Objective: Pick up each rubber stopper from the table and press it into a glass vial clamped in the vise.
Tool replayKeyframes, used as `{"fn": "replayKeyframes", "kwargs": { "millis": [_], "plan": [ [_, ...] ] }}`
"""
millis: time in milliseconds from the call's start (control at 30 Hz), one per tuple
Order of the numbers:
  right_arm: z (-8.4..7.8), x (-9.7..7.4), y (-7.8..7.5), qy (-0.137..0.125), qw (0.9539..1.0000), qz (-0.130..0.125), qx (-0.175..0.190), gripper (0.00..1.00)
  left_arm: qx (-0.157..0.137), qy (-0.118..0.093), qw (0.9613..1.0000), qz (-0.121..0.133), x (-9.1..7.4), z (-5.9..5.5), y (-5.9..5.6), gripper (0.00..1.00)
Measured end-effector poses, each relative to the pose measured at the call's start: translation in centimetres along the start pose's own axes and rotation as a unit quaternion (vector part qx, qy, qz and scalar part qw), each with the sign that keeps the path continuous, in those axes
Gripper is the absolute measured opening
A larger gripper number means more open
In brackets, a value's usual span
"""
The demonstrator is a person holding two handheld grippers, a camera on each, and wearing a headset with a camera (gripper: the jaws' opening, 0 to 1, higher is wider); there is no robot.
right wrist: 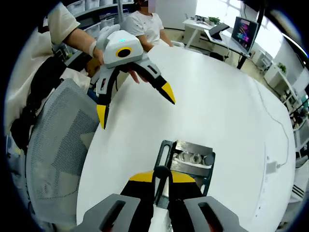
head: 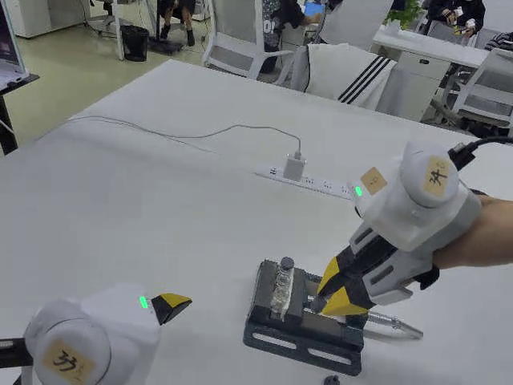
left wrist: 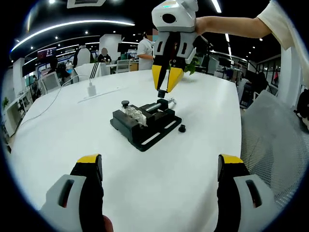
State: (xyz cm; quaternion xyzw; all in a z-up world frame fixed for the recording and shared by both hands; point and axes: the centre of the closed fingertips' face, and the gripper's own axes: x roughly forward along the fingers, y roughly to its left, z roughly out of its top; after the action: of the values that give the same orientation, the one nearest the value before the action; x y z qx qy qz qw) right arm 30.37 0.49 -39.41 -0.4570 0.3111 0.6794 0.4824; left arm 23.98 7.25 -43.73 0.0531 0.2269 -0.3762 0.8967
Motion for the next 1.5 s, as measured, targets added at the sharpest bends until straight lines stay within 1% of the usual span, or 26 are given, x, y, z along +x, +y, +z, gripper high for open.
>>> {"fn": "replayKeyframes", "kwargs": {
  "millis": [67, 200, 300, 400, 467, 600, 700, 833, 900, 933, 1000, 1067, 1233, 1267, 1367, 1500],
  "plan": [
    [0.1, 0.0, -0.4, 0.007, 0.9999, 0.0, -0.008, 0.05, -0.001, 0.002, 1.0, -0.002, 0.0, -0.2, 0.0, 0.99],
    [-0.1, 0.0, -1.5, 0.032, 0.999, -0.004, -0.031, 0.05, 0.002, 0.006, 1.0, -0.006, 0.1, -0.4, -0.1, 0.99],
    [0.1, 0.2, -2.0, 0.038, 0.9986, -0.001, -0.036, 0.05, 0.003, 0.006, 0.9999, -0.011, 0.2, -0.4, -0.2, 0.99],
    [-0.2, 0.5, -2.7, 0.051, 0.9976, -0.003, -0.046, 0.05, 0.005, 0.007, 0.9999, -0.014, 0.3, -0.5, -0.3, 0.97],
    [-0.2, 0.7, -3.0, 0.058, 0.997, -0.002, -0.052, 0.05, 0.004, 0.006, 0.9999, -0.015, 0.5, -0.4, -0.3, 0.97],
    [-0.1, 1.1, -3.7, 0.077, 0.9942, -0.004, -0.076, 0.05, 0.007, 0.003, 0.9999, -0.014, 0.7, -0.3, -0.2, 0.98],
    [0.2, 1.4, -4.3, 0.082, 0.9928, -0.007, -0.086, 0.05, 0.007, 0.007, 0.9998, -0.017, 0.9, -0.5, -0.2, 0.99],
    [0.5, 1.8, -4.9, 0.092, 0.9911, -0.007, -0.097, 0.05, 0.007, 0.011, 0.9997, -0.019, 1.0, -0.7, -0.1, 0.99],
    [0.5, 2.1, -5.0, 0.096, 0.9907, -0.003, -0.096, 0.05, 0.005, 0.011, 0.9998, -0.018, 1.1, -0.8, -0.1, 0.99],
    [0.5, 2.3, -5.1, 0.099, 0.99, -0.003, -0.101, 0.05, 0.002, 0.01, 0.9998, -0.018, 1.1, -0.8, -0.1, 0.99],
    [0.3, 2.5, -5.3, 0.113, 0.9875, -0.003, -0.11, 0.05, 0.001, 0.01, 0.9998, -0.019, 1.1, -0.8, -0.2, 0.99],
    [0.2, 2.8, -5.6, 0.116, 0.9875, -0.004, -0.107, 0.05, 0.001, 0.009, 0.9998, -0.02, 1.2, -0.8, -0.2, 0.99],
    [0.3, 3.1, -5.7, 0.117, 0.9885, 0.0, -0.096, 0.05, -0.002, 0.006, 0.9998, -0.019, 1.2, -0.7, -0.1, 0.99],
    [0.2, 3.2, -5.7, 0.12, 0.9881, -0.001, -0.096, 0.05, -0.002, 0.006, 0.9998, -0.019, 1.2, -0.7, -0.1, 0.99],
    [0.1, 3.4, -5.7, 0.125, 0.9874, 0.001, -0.096, 0.05, -0.004, 0.005, 0.9998, -0.019, 1.2, -0.8, -0.2, 0.99],
    [0.1, 3.7, -5.7, 0.124, 0.9881, 0.004, -0.091, 0.05, -0.006, 0.007, 0.9998, -0.019, 1.1, -1.1, -0.2, 0.99]
  ]
}}
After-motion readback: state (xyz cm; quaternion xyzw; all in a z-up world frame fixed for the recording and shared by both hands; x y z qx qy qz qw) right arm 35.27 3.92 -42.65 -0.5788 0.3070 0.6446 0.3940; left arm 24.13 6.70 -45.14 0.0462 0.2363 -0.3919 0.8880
